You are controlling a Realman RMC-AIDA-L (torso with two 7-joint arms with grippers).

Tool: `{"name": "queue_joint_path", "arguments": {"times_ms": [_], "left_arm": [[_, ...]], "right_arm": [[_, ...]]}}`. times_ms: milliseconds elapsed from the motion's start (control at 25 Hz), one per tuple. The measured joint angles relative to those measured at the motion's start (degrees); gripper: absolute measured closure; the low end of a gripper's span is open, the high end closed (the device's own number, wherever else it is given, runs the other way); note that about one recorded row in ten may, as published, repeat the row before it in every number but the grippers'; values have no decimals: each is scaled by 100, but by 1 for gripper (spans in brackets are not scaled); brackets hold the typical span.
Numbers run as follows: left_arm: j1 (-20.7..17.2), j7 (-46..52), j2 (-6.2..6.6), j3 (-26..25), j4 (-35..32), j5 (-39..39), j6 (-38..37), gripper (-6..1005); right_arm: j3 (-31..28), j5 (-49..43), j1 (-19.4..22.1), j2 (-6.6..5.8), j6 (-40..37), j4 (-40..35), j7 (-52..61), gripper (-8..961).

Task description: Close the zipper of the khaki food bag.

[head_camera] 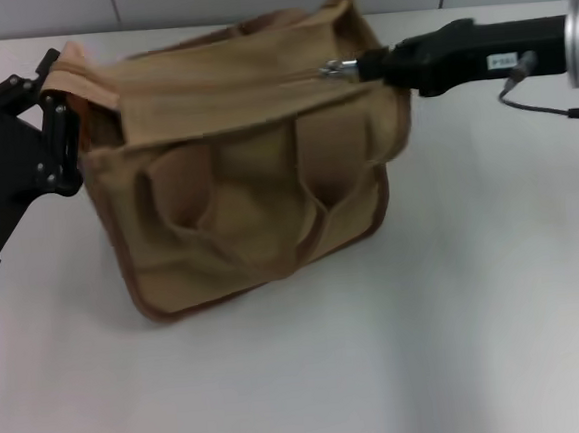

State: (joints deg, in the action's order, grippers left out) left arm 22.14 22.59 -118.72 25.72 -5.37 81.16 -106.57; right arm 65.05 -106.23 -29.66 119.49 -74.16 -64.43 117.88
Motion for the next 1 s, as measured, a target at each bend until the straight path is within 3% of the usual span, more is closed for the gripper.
{"name": "queue_joint_path", "arguments": {"times_ms": [240,440,520,560,600,640,680,760,880,1000], "left_arm": [[5,161,-1,40,-3,34,80,829],[-31,1106,29,79,-133,47,426,828],[-233,2076,55,347,-618,53,684,827],[-233,2076,55,347,-618,53,684,827],[-502,3111,141,804,-1190,61,775,827],[-502,3111,141,804,-1190,61,775,826],[-700,3786,271,1108,-1512,65,691,826],[-774,4059,333,1196,-1601,65,612,776],[-979,4787,624,1307,-1761,77,139,700],[-1024,5312,812,1376,-2010,449,-102,624]], "right_arm": [[-200,1069,211,-24,-317,355,-882,888],[-562,1252,214,-37,-693,732,-1428,870],[-761,1459,228,-30,-908,1016,-1940,816],[-784,1583,241,-35,-980,1119,-2086,789],[-823,1703,259,-45,-1069,1241,-2255,761],[-901,1791,275,-52,-1171,1340,-2399,734],[-985,1846,287,-56,-1256,1422,-2510,707],[-1085,1858,295,-58,-1359,1479,-2621,653],[-1258,1828,326,-61,-1641,1561,-2925,522],[-1259,1749,353,-87,-1752,1619,-3052,414]]}}
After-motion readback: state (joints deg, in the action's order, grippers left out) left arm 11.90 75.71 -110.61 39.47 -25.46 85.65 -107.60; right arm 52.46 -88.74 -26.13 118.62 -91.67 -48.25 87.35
